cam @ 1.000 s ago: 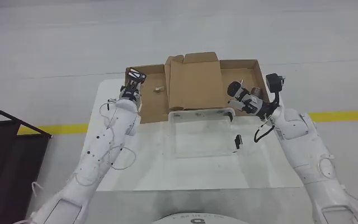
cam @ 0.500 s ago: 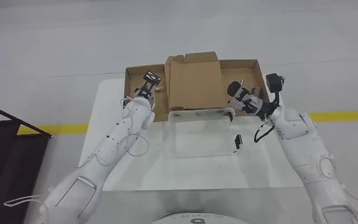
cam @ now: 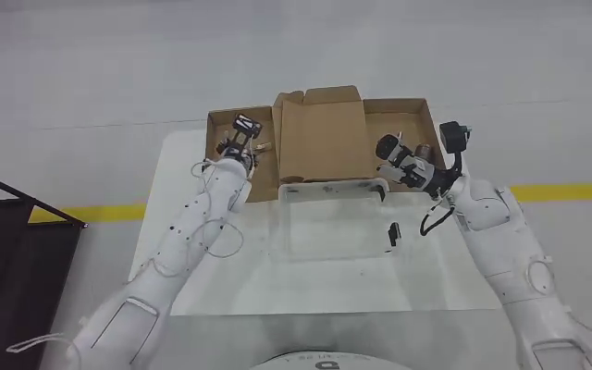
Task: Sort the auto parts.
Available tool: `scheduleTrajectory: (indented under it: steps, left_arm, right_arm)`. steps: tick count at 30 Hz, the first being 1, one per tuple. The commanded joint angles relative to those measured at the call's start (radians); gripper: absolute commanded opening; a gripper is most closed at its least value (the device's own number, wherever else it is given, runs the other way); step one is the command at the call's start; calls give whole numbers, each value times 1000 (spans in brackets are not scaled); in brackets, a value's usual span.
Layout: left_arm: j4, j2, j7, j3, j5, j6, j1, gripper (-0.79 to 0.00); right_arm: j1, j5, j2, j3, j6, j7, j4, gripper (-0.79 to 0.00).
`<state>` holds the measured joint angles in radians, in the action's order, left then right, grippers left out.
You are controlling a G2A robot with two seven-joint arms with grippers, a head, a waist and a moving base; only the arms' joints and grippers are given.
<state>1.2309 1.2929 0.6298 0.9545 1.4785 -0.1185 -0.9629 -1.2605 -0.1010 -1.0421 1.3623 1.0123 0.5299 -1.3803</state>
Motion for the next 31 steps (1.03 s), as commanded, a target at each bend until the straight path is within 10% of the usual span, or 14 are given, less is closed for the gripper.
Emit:
scheduleTrajectory:
  steps: [1, 13, 31]
  left_arm:
    - [88, -17, -38, 86, -91, 49, -64, 0]
    - [513, -84, -176, 424, -269, 194, -465, 0]
    - [519, -85, -182, 425, -272, 197, -472, 0]
  right_arm:
    - [0, 0, 0, 0, 0, 0, 0, 0]
    - [0, 0, 0, 0, 0, 0, 0, 0]
    - [0, 0, 0, 0, 0, 0, 0, -1]
